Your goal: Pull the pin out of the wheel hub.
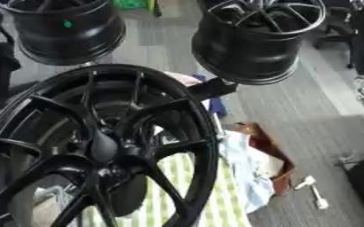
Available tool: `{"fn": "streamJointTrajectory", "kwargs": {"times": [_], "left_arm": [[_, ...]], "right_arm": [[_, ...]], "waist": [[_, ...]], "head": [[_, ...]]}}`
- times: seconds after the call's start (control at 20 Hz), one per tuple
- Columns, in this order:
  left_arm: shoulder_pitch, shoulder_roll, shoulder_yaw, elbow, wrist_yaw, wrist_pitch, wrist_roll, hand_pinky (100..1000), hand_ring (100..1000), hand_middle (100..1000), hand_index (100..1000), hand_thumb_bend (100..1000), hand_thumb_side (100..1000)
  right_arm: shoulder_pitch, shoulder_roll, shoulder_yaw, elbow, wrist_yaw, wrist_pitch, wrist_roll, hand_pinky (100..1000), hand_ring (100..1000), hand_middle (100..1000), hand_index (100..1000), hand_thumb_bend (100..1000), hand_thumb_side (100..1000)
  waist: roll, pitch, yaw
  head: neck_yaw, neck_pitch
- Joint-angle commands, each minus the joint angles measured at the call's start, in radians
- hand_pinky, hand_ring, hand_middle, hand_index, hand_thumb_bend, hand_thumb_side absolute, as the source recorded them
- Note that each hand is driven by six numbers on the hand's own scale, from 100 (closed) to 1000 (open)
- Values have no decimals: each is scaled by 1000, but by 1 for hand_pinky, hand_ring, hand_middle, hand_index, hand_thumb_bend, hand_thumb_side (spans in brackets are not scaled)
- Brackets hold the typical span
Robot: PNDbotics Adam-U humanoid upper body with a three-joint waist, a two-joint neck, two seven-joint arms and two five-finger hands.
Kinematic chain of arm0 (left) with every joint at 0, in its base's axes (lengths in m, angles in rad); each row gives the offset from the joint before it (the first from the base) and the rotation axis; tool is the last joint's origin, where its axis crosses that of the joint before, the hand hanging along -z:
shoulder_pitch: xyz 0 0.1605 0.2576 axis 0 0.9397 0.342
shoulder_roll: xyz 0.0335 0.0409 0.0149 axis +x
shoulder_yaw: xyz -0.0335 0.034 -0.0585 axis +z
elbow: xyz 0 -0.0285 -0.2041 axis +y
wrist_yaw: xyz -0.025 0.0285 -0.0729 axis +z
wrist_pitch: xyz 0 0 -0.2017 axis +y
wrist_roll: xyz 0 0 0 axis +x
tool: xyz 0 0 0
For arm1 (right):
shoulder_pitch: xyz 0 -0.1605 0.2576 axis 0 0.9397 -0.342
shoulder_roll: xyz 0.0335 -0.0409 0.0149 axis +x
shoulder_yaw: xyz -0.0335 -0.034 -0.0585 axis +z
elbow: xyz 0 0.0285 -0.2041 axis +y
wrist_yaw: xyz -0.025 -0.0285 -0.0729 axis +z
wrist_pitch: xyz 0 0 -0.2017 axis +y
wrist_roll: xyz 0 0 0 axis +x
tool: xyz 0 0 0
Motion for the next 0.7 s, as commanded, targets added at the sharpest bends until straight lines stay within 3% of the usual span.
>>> {"fn": "streamJointTrajectory", "kwargs": {"times": [0.05, 0.35, 0.45, 0.55, 0.6, 0.7], "left_arm": [[-51, 5, 39, 135, -62, -9, 78, 693, 423, 202, 309, 288, 100], [-149, -69, 25, 360, -204, -76, 174, 716, 468, 264, 390, 213, 100], [-195, -109, 26, 431, -244, -138, 204, 740, 499, 316, 444, 187, 100], [-236, -145, 37, 506, -279, -205, 232, 751, 531, 369, 507, 225, 100], [-251, -159, 42, 542, -291, -224, 244, 764, 576, 432, 574, 280, 100], [-270, -175, 52, 600, -315, -234, 264, 838, 776, 672, 776, 414, 100]], "right_arm": [[-8, -32, -13, -7, 5, -2, -4, 786, 706, 715, 789, 100, 722], [-14, -29, -11, -6, 6, -3, -1, 786, 707, 715, 789, 100, 721], [-16, -28, -11, -5, 6, -2, 0, 786, 707, 715, 790, 100, 721], [-17, -26, -11, -4, 6, -3, 0, 786, 707, 715, 790, 100, 721], [-17, -25, -10, -4, 6, -3, 0, 786, 707, 715, 790, 100, 721], [-18, -25, -10, -5, 6, -3, 2, 787, 707, 715, 790, 100, 722]], "waist": [[1, -21, 3], [-5, -22, 3], [-7, -22, 3], [-9, -22, 3], [-10, -22, 3], [-11, -21, 1]], "head": [[-5, -6], [0, -3], [4, -2], [7, -3], [9, -5], [12, -7]]}}
